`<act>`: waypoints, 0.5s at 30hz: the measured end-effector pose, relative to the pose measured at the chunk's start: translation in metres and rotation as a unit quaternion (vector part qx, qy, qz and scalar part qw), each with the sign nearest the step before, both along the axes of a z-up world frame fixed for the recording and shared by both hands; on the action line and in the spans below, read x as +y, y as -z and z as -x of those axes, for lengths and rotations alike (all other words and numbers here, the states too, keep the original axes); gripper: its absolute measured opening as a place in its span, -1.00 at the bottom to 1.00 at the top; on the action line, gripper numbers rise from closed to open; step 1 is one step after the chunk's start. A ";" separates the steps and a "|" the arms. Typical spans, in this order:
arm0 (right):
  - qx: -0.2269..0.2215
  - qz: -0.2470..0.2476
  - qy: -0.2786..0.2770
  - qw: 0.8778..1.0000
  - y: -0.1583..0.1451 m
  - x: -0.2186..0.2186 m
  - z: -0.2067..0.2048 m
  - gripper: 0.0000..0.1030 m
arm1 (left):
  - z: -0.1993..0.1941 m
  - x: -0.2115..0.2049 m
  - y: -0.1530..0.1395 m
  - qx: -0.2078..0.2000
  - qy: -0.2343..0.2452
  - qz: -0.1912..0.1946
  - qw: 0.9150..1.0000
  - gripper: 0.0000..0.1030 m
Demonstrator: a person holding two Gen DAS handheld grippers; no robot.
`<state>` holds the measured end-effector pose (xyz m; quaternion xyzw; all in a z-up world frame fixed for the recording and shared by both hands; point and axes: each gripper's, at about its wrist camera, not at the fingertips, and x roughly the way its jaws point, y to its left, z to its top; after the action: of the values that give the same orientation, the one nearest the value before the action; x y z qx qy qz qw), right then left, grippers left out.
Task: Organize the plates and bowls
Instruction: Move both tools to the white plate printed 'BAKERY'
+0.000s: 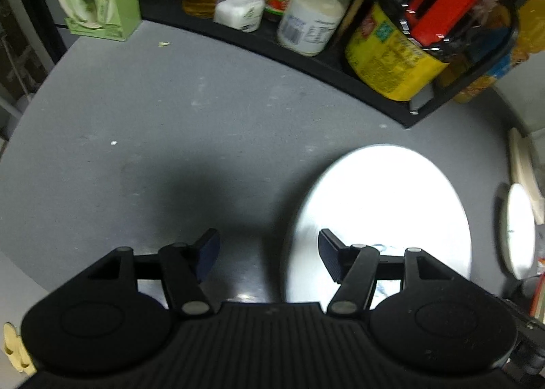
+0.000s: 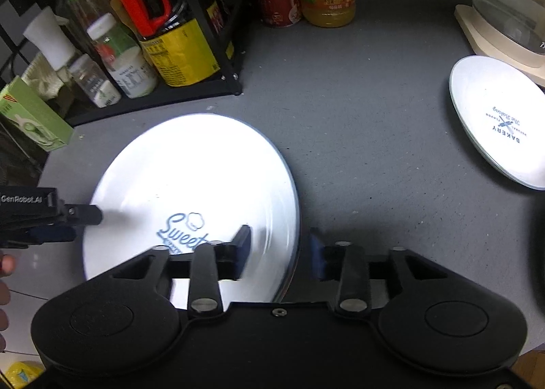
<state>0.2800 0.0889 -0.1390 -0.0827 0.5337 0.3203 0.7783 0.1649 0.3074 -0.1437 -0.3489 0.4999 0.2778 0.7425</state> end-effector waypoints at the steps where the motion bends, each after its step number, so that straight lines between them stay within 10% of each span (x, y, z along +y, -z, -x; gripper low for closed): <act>1: 0.003 -0.003 -0.002 1.000 -0.002 -0.001 0.001 -0.04 | -0.003 -0.002 -0.002 -0.003 0.003 0.002 1.000 0.21; 15: -0.008 -0.012 0.016 1.000 -0.029 -0.029 0.002 0.73 | -0.027 -0.046 -0.025 -0.009 0.074 0.005 0.997 0.47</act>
<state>0.2784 0.0598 -0.1104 -0.0677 0.5244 0.3138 0.7886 0.1918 0.2619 -0.1183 -0.3175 0.5188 0.2165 0.7636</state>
